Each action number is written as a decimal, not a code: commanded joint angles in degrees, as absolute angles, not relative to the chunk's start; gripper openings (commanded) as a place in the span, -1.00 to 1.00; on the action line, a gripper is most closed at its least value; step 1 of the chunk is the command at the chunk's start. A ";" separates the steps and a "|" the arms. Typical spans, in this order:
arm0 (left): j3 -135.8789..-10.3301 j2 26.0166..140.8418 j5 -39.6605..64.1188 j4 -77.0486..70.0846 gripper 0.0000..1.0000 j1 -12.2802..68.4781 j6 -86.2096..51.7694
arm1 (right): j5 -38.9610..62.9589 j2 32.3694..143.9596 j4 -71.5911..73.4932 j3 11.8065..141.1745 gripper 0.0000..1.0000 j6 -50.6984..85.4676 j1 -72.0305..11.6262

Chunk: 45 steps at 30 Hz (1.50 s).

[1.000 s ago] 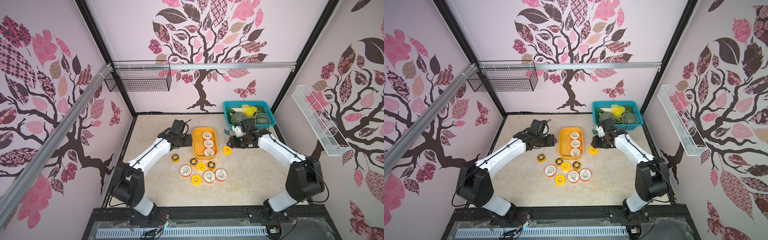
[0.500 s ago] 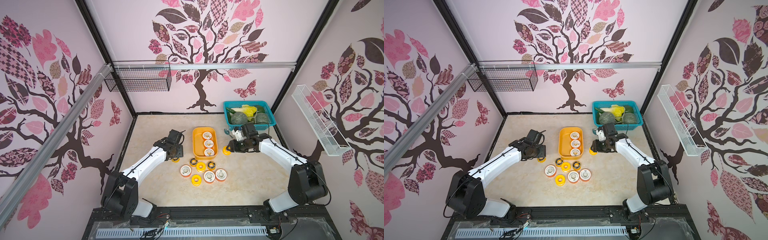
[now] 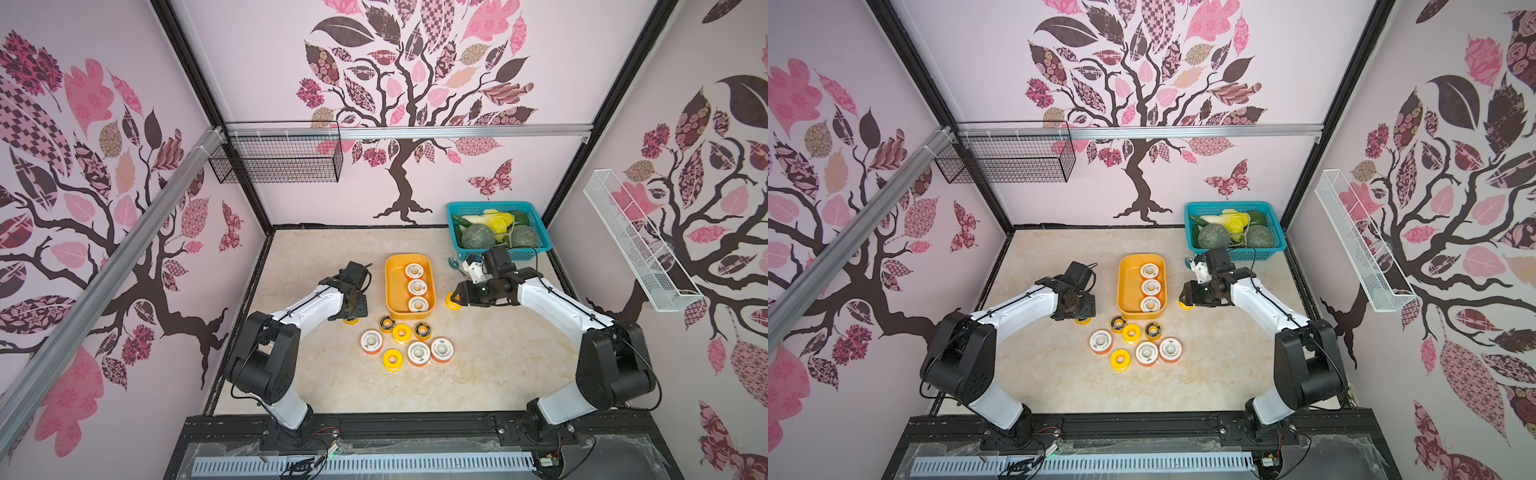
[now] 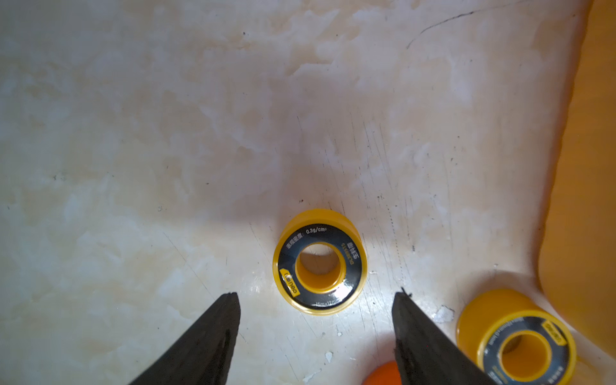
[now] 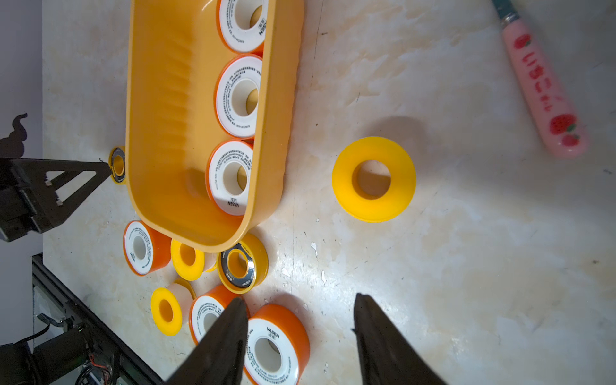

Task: Put the sealing tape into the storage box
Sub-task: Pick up the sealing tape at the center of the board.

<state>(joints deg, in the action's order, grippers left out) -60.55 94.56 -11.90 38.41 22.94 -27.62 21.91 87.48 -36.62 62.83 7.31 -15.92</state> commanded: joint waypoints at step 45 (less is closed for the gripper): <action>-62.77 101.86 -7.60 36.54 0.29 20.37 -27.16 | 25.18 88.97 -36.66 64.33 0.17 7.26 -15.70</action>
<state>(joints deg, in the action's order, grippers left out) -61.49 101.10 -7.60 36.69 20.64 -27.22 24.47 87.57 -36.77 62.94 7.31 -15.92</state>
